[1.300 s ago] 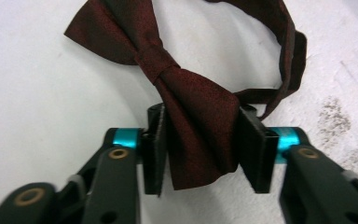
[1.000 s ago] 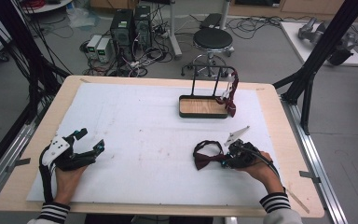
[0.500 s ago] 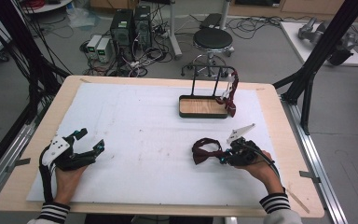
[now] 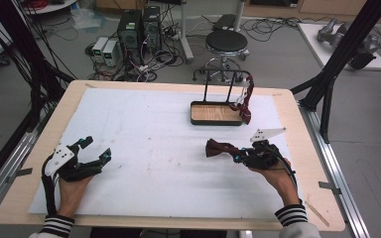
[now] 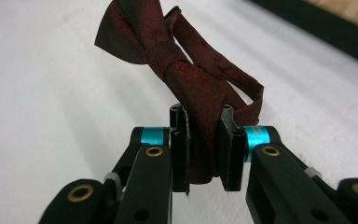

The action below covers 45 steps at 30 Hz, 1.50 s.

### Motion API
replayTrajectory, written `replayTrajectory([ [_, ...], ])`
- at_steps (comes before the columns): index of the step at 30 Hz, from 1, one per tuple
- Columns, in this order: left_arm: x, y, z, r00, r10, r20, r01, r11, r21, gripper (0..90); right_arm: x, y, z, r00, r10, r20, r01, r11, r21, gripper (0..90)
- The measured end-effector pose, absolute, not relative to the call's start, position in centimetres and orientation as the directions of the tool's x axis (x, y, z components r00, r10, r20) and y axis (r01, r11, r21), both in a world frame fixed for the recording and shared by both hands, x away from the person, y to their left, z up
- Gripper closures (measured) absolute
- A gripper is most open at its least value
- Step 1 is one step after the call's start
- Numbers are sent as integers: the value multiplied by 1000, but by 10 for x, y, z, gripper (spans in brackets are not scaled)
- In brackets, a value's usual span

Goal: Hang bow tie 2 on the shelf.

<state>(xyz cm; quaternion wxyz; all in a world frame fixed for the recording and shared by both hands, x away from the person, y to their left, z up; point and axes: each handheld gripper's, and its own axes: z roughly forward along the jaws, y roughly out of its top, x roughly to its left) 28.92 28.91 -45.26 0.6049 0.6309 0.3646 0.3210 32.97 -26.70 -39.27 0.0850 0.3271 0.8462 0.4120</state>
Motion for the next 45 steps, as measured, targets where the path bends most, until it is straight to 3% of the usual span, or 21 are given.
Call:
replayTrajectory([
  [16,289,289,-453,526,850,-38,73,0,997,154,331,-282,-376,-673,722,161,433,208,877,779],
  [45,289,289,-453,526,850,-38,73,-1,997,155,346,-271,-341,-557,821,123,327,81,942,775],
])
